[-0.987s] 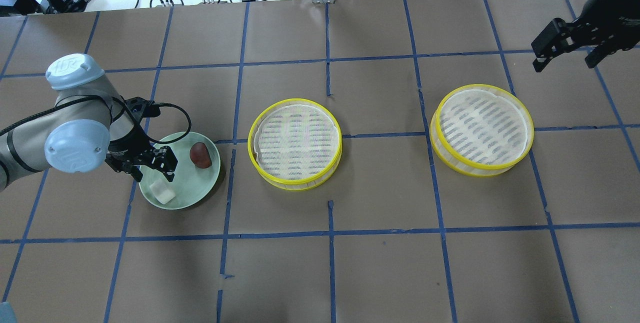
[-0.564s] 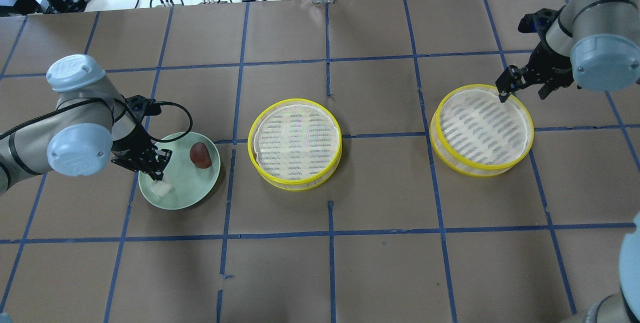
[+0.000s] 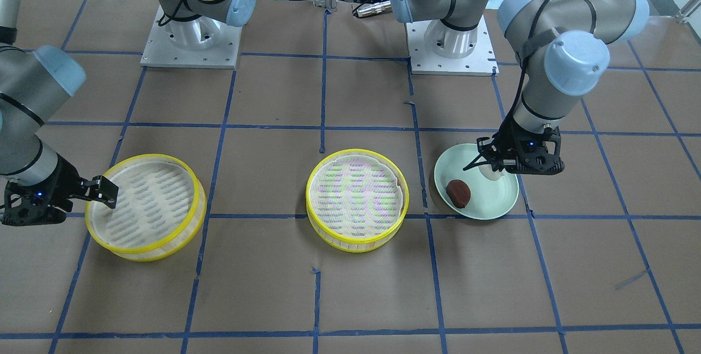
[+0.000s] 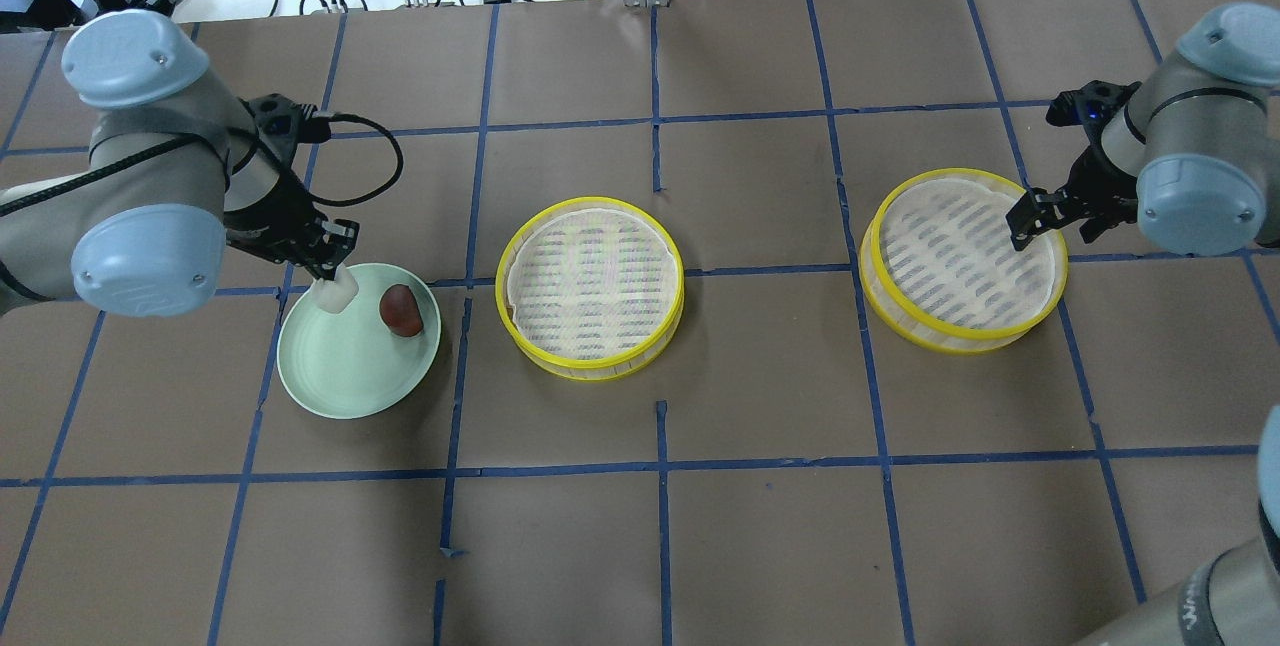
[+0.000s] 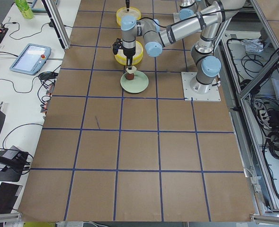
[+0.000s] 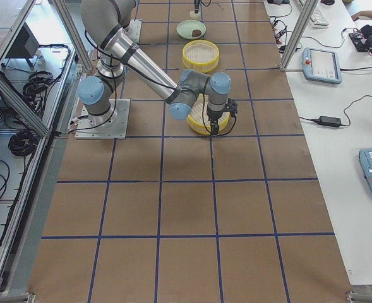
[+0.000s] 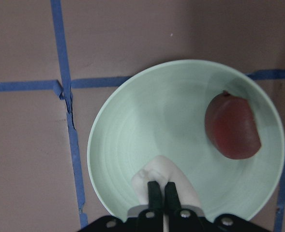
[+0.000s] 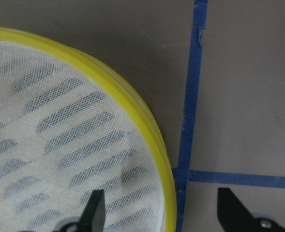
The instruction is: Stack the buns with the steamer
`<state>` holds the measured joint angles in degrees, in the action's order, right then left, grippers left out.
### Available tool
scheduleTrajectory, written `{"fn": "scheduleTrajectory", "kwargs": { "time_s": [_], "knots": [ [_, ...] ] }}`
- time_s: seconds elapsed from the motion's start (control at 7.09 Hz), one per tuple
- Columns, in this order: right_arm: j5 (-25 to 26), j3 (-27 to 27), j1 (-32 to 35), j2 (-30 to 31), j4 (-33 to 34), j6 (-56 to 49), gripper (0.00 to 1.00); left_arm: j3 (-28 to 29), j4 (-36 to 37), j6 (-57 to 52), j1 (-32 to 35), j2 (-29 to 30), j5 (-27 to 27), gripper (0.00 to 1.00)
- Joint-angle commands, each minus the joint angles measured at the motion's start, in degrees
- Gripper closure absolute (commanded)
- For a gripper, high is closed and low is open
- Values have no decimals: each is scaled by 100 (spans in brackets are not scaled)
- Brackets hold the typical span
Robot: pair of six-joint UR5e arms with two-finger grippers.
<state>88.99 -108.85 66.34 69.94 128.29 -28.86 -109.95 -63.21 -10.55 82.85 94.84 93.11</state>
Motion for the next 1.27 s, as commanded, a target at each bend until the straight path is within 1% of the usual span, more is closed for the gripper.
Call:
{"fn": "scheduleTrajectory", "kwargs": {
  "time_s": [0.0, 0.14, 0.28, 0.42, 0.56, 0.71, 0.85, 0.99, 1.13],
  "knots": [
    [-5, -13, -7, -7, -32, -32, 72, 385, 62, 1304, 878, 104, -475, 99],
    [-5, -5, -7, -6, -24, -32, 83, 386, 107, 1797, 1169, 270, -591, 99],
    [13, 13, -7, -6, -6, -32, 89, 386, 577, 2159, 1581, 550, -688, 99],
    [56, 74, -7, 2, -41, 2, 92, 386, 1139, 2537, 1837, 1005, -646, 99],
    [39, 248, -7, 28, -215, 38, 93, 386, 1571, 2723, 1901, 1341, -671, 94],
    [-4, 659, -7, 81, -1000, 308, 93, 386, 1584, 2786, 1901, 1379, -680, 53],
    [-240, 1124, 2, 81, -1869, 371, 95, 386, 1610, 2839, 1910, 1362, -689, 21],
    [-442, 1216, 80, 99, -2087, 381, 95, 404, 1619, 2831, 1901, 1344, -689, 17],
    [-331, 1243, 324, 186, -2098, 650, 95, 412, 1610, 2778, 1901, 1283, -672, 15]
  ]
}}
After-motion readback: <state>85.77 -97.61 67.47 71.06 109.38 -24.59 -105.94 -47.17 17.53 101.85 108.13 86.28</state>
